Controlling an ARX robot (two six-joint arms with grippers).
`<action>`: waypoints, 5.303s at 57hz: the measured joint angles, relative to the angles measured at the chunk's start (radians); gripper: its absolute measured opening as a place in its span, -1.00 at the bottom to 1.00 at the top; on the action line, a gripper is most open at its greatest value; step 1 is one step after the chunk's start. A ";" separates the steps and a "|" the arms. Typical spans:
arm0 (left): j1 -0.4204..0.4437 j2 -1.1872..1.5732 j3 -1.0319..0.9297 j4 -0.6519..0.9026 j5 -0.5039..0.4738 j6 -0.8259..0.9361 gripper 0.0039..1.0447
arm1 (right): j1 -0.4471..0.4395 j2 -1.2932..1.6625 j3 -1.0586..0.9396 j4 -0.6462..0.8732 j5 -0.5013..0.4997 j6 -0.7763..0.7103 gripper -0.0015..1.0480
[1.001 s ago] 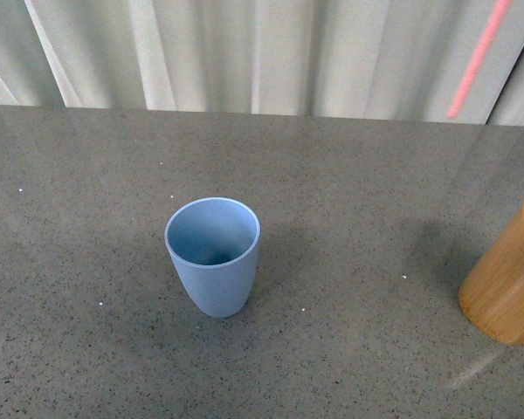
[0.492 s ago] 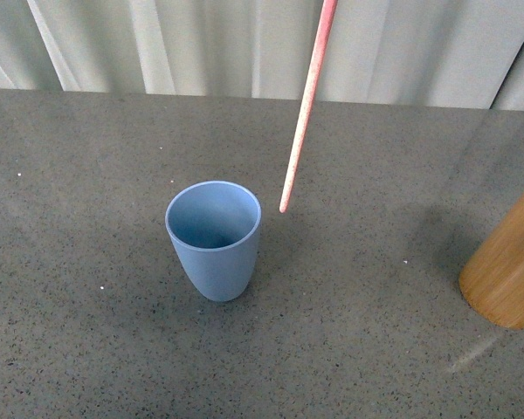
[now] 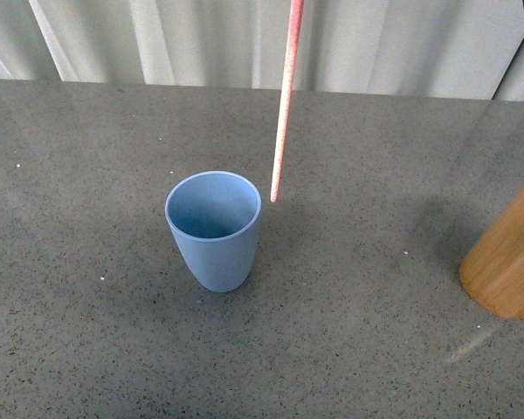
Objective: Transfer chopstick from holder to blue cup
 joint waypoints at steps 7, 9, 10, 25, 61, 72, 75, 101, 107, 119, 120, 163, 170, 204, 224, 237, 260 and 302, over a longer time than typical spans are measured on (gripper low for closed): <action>0.000 0.000 0.000 0.000 0.000 0.000 0.87 | 0.001 0.039 0.029 0.002 -0.020 -0.004 -0.94; 0.000 0.000 0.000 0.000 0.000 0.000 0.87 | 0.001 0.048 0.038 0.002 -0.026 -0.005 -0.94; 0.000 0.000 0.000 0.000 0.000 0.000 0.87 | 0.002 0.055 0.043 0.001 -0.030 -0.005 -0.94; 0.000 0.000 0.000 0.000 0.000 0.000 0.87 | 0.012 0.120 0.102 -0.004 -0.053 -0.007 -0.94; 0.000 0.000 0.000 0.000 0.000 0.000 0.87 | 0.031 0.206 0.113 0.018 -0.074 -0.027 -0.94; 0.000 0.000 0.000 0.000 0.000 0.000 0.87 | 0.026 0.220 0.111 0.032 -0.084 -0.031 -0.94; 0.000 0.000 0.000 0.000 0.000 0.000 0.87 | 0.026 0.230 0.110 0.035 -0.084 -0.031 -0.94; 0.000 0.000 0.000 0.000 0.000 0.000 0.87 | 0.030 0.278 0.103 0.052 -0.079 -0.048 -0.58; 0.000 0.000 0.000 0.000 0.000 0.000 0.87 | 0.034 0.278 0.101 0.051 -0.068 -0.047 -0.24; 0.000 0.000 0.000 0.000 0.000 0.000 0.87 | 0.043 0.256 0.087 0.046 -0.061 -0.045 0.53; 0.000 0.000 0.000 0.000 0.000 0.000 0.87 | 0.044 0.250 0.085 0.045 -0.061 -0.045 0.60; 0.000 0.000 0.000 0.000 0.000 0.000 0.87 | -0.294 -0.283 -0.137 -0.121 0.077 -0.047 0.81; 0.000 0.000 0.000 0.000 0.000 0.000 0.87 | -0.389 -0.451 -0.192 -0.239 0.127 -0.063 0.81; 0.000 0.000 0.000 0.000 0.000 0.000 0.87 | -0.470 -0.871 -0.525 -0.363 0.328 -0.206 -0.47; 0.000 0.000 0.000 0.000 0.000 0.000 0.87 | -0.470 -1.018 -0.627 -0.402 0.328 -0.209 -0.98; 0.000 0.000 0.000 0.000 0.000 0.000 0.87 | -0.470 -1.108 -0.661 -0.454 0.328 -0.209 -0.98; 0.000 0.000 0.000 0.000 0.000 0.000 0.87 | -0.470 -1.252 -0.709 -0.528 0.328 -0.209 -0.98; 0.000 -0.001 0.000 0.000 0.000 0.000 0.87 | -0.470 -1.561 -0.708 -0.842 0.329 -0.208 -0.98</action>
